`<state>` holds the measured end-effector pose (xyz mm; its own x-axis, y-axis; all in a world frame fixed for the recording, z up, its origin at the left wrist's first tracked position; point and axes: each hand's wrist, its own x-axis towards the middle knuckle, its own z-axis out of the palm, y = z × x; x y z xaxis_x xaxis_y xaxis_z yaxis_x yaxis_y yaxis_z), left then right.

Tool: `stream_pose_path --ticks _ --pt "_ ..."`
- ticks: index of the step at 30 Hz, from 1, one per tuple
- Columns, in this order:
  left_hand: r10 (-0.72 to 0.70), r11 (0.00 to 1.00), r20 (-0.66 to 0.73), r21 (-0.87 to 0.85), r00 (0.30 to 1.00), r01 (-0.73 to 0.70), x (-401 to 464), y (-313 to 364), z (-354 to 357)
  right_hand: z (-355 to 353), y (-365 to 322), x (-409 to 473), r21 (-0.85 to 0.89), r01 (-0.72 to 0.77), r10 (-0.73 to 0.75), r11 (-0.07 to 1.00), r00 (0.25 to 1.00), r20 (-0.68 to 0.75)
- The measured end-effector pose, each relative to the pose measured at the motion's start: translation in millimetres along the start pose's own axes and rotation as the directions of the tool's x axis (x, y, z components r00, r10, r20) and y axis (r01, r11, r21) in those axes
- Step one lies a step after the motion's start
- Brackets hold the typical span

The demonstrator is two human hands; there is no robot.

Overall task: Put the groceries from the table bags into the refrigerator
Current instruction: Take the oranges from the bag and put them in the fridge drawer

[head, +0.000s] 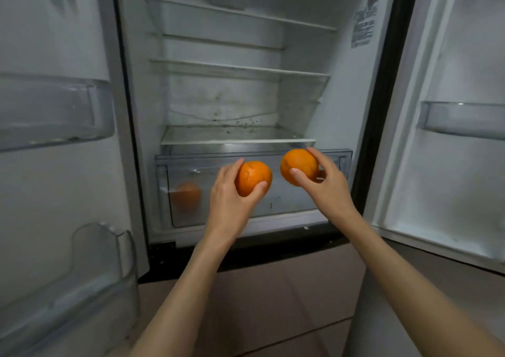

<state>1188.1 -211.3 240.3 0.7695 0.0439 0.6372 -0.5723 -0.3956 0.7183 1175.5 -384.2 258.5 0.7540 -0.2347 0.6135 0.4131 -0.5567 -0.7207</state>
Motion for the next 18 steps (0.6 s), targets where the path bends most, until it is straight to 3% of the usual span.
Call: stream_pose_path --ticks 4,8,13,18 --pt "0.094 0.994 -0.066 0.065 0.993 -0.09 61 1 13 8 11 66 0.015 0.07 -0.069 0.997 0.998 -0.011" --pt "0.114 0.978 -0.057 0.185 0.992 -0.101 118 0 26 15 26 130 -0.015 0.139 -0.137 0.99 0.986 0.098" --pt "-0.045 0.914 0.072 0.406 0.996 0.012 160 -16 43 33 51 183 -0.176 0.168 -0.097 0.97 0.929 0.356" --pt "-0.306 0.837 0.252 0.53 0.918 0.133 174 -37 56 48 77 198 -0.289 0.11 0.057 0.951 0.857 0.512"
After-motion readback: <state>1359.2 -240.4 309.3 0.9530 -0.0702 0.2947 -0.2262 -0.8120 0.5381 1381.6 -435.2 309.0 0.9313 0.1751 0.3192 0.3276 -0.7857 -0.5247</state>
